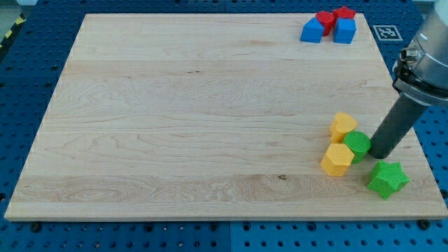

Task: Separate the yellow heart and green circle

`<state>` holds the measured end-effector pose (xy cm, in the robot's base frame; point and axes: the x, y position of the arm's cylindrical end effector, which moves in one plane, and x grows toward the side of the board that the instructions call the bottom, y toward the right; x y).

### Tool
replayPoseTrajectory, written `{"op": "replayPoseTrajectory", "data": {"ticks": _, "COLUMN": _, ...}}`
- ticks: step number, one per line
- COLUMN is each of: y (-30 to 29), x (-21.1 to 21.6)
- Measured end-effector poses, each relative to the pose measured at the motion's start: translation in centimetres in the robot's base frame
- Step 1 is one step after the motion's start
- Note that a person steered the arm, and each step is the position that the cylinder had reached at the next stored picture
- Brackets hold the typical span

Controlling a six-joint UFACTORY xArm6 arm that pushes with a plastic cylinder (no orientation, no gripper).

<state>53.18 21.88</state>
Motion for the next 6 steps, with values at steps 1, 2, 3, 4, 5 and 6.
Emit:
{"op": "replayPoseTrajectory", "data": {"ticks": 1, "y": -0.3, "x": -1.5}}
{"op": "replayPoseTrajectory", "data": {"ticks": 2, "y": -0.8, "x": -3.6}}
{"op": "replayPoseTrajectory", "data": {"ticks": 3, "y": -1.1, "x": -3.8}}
{"op": "replayPoseTrajectory", "data": {"ticks": 4, "y": -3.8, "x": -3.8}}
{"op": "replayPoseTrajectory", "data": {"ticks": 5, "y": -7.0, "x": -3.8}}
{"op": "replayPoseTrajectory", "data": {"ticks": 6, "y": -10.1, "x": -4.3}}
